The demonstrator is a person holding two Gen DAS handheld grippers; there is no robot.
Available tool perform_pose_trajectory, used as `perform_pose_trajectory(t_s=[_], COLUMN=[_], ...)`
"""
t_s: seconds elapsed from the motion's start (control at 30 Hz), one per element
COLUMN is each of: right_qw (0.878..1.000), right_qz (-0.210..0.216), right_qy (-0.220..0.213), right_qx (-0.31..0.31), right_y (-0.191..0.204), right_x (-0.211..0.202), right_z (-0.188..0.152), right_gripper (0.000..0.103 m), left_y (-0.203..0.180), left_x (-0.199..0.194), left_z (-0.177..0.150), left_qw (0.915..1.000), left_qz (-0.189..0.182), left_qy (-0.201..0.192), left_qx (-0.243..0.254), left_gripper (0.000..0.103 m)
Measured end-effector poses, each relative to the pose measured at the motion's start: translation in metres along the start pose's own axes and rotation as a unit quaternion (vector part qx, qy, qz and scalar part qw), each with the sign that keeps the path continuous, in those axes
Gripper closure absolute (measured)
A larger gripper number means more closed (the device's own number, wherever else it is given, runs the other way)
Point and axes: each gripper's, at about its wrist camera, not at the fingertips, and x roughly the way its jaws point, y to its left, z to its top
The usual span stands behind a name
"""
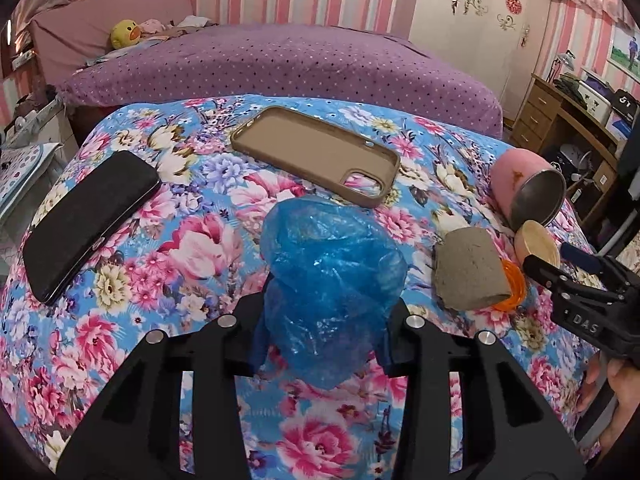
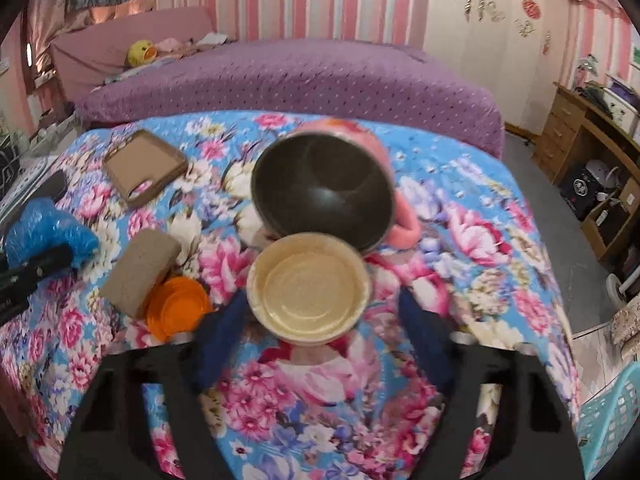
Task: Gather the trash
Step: 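Grasp the blue plastic bag with the left gripper while the right gripper grasps the beige lid, then carry the blue bag and beige lid over the blue basket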
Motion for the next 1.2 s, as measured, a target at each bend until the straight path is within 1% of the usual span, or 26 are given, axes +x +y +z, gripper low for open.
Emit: perform_pose_trajectory(t_s=[0.17, 0.3, 0.57, 0.7, 0.97, 1.2], right_qw=[1.0, 0.999, 0.997, 0.997, 0.995, 0.994], right_qz=[0.011, 0.005, -0.009, -0.01, -0.015, -0.018], right_qy=[-0.028, -0.046, -0.074, -0.082, -0.099, -0.106], right_qx=[0.001, 0.003, 0.004, 0.003, 0.004, 0.013], right_y=[0.0, -0.005, -0.018, -0.021, -0.029, -0.043], right_x=[-0.011, -0.024, -0.052, -0.062, -0.087, -0.111], right_z=[-0.003, -0.007, -0.016, -0.021, -0.035, -0.053], right_gripper=[0.042, 0.042, 0.042, 0.042, 0.042, 0.042], left_y=[-0.006, -0.005, -0.012, -0.019, -0.038, -0.054], left_x=[-0.006, -0.013, -0.028, -0.035, -0.056, -0.075], left_z=[-0.001, 0.0, -0.009, -0.015, -0.026, -0.04], left_qw=[0.9998, 0.9999, 0.9996, 0.9995, 0.9987, 0.9976], left_qz=[0.015, 0.007, 0.006, 0.006, -0.007, 0.001], left_qy=[-0.009, -0.014, -0.024, -0.026, -0.038, -0.049], left_qx=[0.014, 0.006, 0.014, 0.019, 0.032, 0.049], left_gripper=[0.063, 0.064, 0.065, 0.065, 0.065, 0.065])
